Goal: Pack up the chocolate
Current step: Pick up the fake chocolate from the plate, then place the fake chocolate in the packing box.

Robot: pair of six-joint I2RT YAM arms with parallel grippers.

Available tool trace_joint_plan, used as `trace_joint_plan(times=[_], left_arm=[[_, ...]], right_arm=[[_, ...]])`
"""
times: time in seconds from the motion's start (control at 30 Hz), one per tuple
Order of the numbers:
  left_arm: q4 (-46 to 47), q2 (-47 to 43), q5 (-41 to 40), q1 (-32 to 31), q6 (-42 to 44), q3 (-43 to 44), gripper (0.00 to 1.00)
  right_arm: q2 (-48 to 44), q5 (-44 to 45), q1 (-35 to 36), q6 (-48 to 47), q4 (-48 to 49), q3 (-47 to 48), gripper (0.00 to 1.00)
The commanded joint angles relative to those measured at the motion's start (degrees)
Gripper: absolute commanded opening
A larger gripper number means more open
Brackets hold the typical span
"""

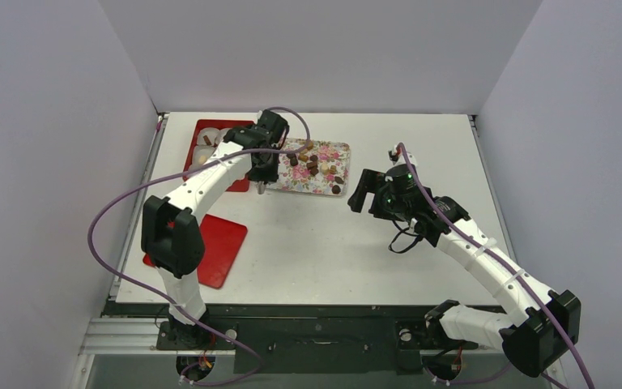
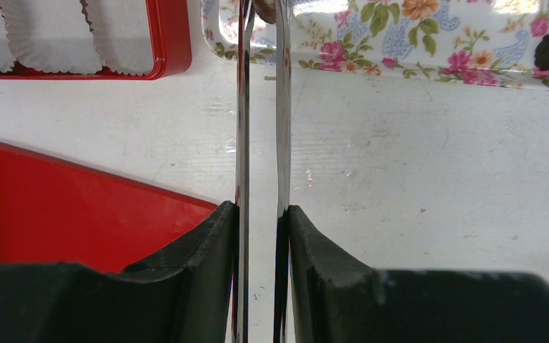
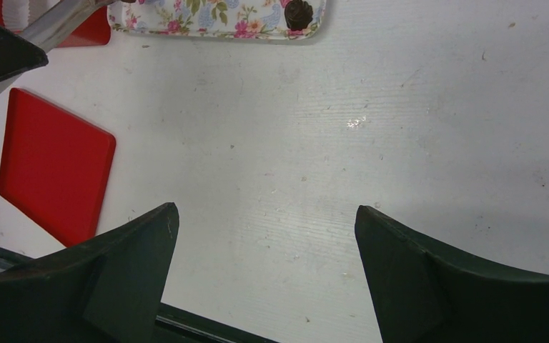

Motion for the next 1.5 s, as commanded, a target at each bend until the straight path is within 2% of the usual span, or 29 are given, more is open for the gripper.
trace_joint_plan(times=[0.0,0.23,0.43,0.63,0.83,1.03,1.47], left_arm=[[-0.49,-2.96,0.85,0.04,1.03,4.69,0.21],[-2.87,-6.64,-1.41,0.92,0.99,8.64,0.21],[-4.50,-7.29,-0.96,6.68,1.19,13.88,0.21],[-3.79,-3.23,1.32,12.94,1.97,17.22,0.21],[-3.25,4.57,2.98,15.57,2.53,21.14,0.21],[-3.25,10.21,3.36,16.60,2.90,23.45,0.21],[-1.43,12.88,4.59,16.89,3.05,20.69,0.22]], right_arm=[[-0.90,2.77,-0.31,-0.56,-0.11,1.06,0.89],[-0.33,2.85,-0.31,-0.55,-0.58,1.67,0.89],[0.83,2.39,-0.31,-0.80,-1.01,2.49,0.89],[2.73,1.89,-0.32,-1.65,-1.62,4.12,0.89],[4.36,1.79,-0.40,-2.25,-2.35,5.57,0.89],[5.38,1.86,-0.60,-2.31,-2.35,5.90,0.89],[6.45,1.83,-0.94,-2.32,-1.89,5.92,0.89]])
